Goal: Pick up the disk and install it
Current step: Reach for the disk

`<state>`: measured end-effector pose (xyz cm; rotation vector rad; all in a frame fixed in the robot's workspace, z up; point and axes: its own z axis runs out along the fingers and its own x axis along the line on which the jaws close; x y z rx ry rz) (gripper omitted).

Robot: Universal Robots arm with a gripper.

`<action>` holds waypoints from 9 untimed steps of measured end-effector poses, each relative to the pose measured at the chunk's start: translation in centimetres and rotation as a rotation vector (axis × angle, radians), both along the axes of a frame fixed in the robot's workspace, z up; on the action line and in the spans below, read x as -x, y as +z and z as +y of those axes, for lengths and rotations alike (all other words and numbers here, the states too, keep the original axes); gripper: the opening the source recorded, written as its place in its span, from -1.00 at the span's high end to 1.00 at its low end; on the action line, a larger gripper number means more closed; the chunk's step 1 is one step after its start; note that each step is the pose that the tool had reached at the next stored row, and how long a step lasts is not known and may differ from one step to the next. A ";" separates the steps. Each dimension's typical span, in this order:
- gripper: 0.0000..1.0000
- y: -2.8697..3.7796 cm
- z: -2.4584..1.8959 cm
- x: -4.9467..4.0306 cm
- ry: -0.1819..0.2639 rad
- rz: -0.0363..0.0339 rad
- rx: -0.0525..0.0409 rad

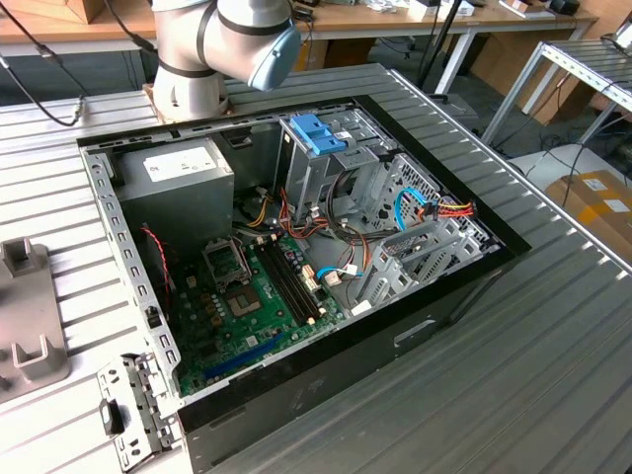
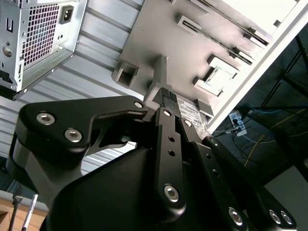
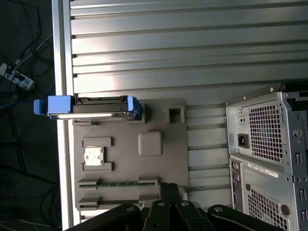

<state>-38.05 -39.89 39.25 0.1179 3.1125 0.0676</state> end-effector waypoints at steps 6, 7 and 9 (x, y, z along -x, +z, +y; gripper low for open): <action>0.79 0.00 0.00 0.43 0.000 0.0000 0.0000; 0.79 0.00 0.00 0.51 0.000 0.0000 0.0001; 0.79 -0.01 0.00 0.73 0.000 -0.0001 -0.0001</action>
